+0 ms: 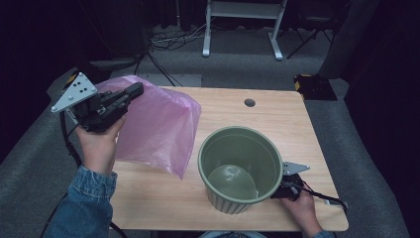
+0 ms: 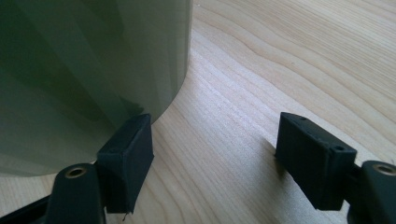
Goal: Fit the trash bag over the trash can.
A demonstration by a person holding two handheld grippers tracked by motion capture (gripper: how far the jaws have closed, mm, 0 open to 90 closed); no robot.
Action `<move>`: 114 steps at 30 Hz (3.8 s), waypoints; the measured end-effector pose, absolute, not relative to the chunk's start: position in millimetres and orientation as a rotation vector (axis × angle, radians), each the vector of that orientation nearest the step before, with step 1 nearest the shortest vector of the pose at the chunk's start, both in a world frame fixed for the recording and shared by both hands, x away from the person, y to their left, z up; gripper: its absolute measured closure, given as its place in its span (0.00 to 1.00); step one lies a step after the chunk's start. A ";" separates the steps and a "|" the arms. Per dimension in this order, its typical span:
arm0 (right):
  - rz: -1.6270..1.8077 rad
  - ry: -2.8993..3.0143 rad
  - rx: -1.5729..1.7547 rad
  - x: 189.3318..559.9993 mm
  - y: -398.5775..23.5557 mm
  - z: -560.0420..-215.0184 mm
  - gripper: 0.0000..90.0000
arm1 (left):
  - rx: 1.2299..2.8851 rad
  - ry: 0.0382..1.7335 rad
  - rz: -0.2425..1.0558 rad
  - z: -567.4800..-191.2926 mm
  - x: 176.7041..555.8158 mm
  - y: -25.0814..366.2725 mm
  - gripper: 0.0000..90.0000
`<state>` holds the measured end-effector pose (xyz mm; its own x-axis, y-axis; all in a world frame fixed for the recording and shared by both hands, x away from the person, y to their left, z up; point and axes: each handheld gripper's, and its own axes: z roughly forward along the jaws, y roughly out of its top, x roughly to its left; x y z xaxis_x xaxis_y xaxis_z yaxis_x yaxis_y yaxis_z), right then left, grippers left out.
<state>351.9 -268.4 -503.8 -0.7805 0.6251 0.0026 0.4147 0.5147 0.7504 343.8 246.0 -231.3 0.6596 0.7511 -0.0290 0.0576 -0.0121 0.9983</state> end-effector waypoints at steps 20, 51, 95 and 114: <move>1.127 2.490 0.877 351.9 -268.4 -503.7 0.31 | 1.522 0.570 0.560 -196.0 343.9 192.1 1.00; 1.126 2.489 0.871 351.9 -268.8 -503.8 0.31 | 1.560 0.454 0.466 -178.7 348.4 109.7 1.00; 1.129 2.495 0.867 351.2 -269.6 -503.7 0.31 | 1.647 0.479 0.344 -226.3 369.7 56.8 1.00; 1.127 2.496 0.866 351.1 -269.6 -503.6 0.31 | 1.642 0.428 0.305 -221.0 362.8 31.9 1.00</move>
<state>351.1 -269.6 -503.6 -0.7854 0.6190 0.0014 0.4104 0.5190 0.7498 362.8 31.9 -221.0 0.8931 0.4470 -0.0512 0.0977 -0.0815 0.9919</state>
